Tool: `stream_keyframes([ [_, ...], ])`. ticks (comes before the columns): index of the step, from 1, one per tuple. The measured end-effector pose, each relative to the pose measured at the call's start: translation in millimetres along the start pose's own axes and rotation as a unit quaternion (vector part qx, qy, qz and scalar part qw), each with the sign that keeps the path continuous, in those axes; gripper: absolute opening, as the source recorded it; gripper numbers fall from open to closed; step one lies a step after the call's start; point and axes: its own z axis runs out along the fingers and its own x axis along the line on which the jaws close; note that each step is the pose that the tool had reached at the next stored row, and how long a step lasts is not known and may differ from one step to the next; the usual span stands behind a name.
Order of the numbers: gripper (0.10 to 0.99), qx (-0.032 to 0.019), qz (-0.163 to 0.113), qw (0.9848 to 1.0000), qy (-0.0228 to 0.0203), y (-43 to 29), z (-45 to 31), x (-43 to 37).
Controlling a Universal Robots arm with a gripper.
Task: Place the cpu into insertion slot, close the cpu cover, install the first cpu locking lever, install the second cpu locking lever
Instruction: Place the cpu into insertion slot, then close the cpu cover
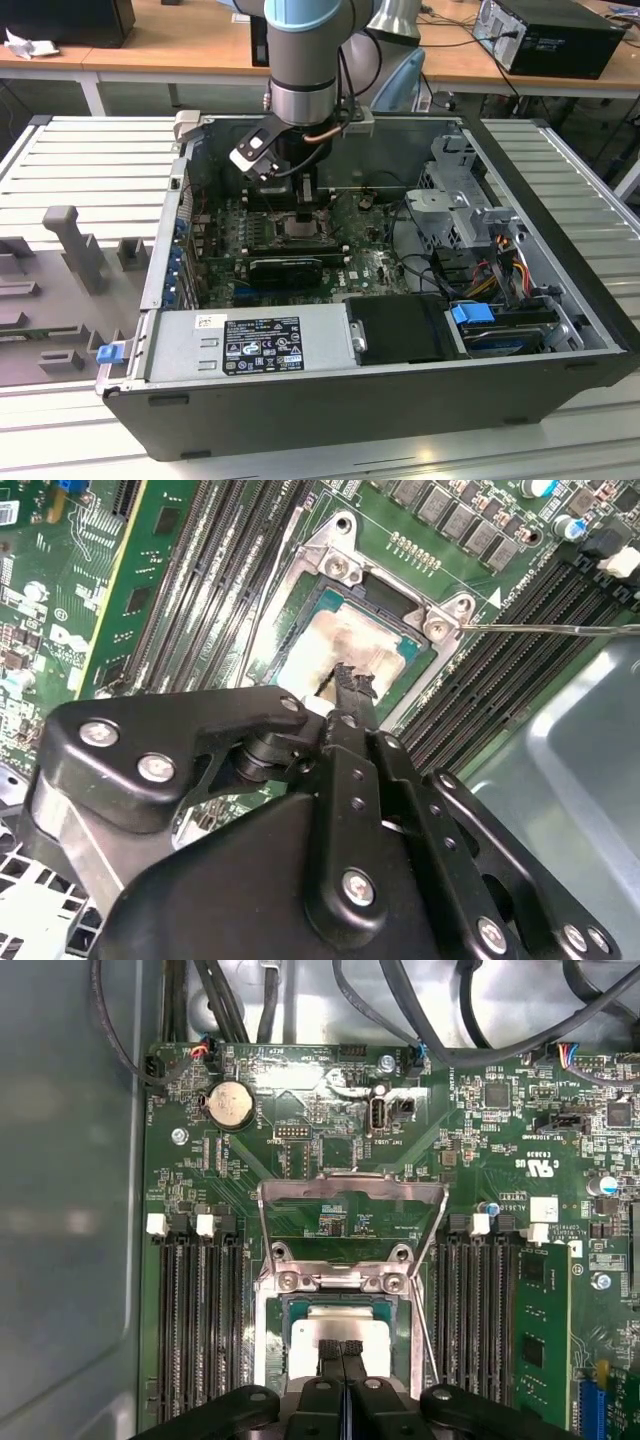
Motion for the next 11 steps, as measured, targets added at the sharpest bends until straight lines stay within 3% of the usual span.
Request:
stream_keyframes([
  [11, 0.106, 0.0000, 0.001, 1.0000, -0.0014, 0.7, -13.9, -0.1],
])
